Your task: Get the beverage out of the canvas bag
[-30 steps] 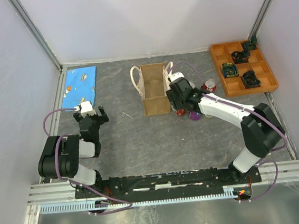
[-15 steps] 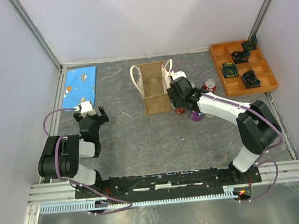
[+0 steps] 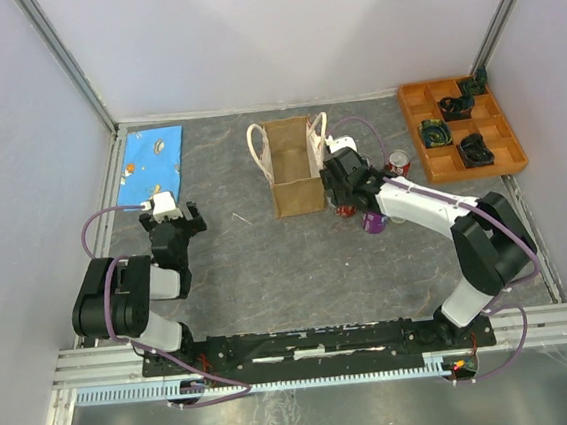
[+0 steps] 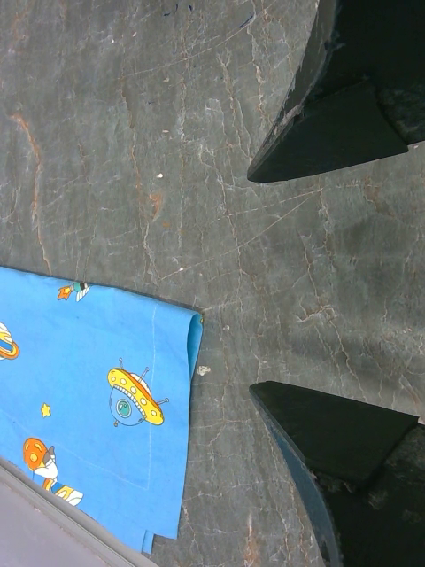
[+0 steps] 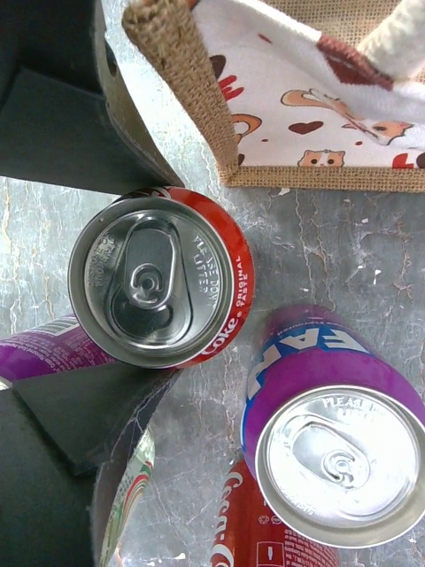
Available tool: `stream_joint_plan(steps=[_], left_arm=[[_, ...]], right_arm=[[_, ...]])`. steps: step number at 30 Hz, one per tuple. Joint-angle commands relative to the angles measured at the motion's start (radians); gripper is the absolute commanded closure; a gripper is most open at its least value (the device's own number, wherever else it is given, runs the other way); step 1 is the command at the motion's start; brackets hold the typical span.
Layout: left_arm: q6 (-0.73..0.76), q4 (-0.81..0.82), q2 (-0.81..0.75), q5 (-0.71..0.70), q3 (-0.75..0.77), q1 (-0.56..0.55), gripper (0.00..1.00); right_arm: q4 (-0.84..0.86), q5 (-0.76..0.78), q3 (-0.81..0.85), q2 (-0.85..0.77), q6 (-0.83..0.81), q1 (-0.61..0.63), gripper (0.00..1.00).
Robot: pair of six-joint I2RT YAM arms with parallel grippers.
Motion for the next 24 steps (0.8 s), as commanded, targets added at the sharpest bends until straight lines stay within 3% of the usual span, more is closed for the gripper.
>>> stream_joint_plan(steps=[1,4,7,17,24], left_arm=[[0.041,0.042,0.007,-0.003,0.019,-0.002,0.01],[0.041,0.042,0.007,-0.003,0.019,-0.002,0.01],[0.041,0.041,0.007,-0.004,0.019,-0.002,0.01],[0.041,0.042,0.007,-0.004,0.019,-0.002,0.01],[0.041,0.042,0.006,-0.002,0.019,-0.002,0.01]], right_arm=[[-0.004,0.04,0.006,-0.05,-0.004,-0.002,0.23],[-0.006,0.043,0.014,-0.057,-0.011,-0.001,0.15],[-0.013,0.05,0.024,-0.067,-0.019,0.0,0.01],[-0.053,0.083,0.07,-0.169,-0.041,0.01,0.01],[-0.063,0.211,0.157,-0.248,-0.12,-0.007,0.01]])
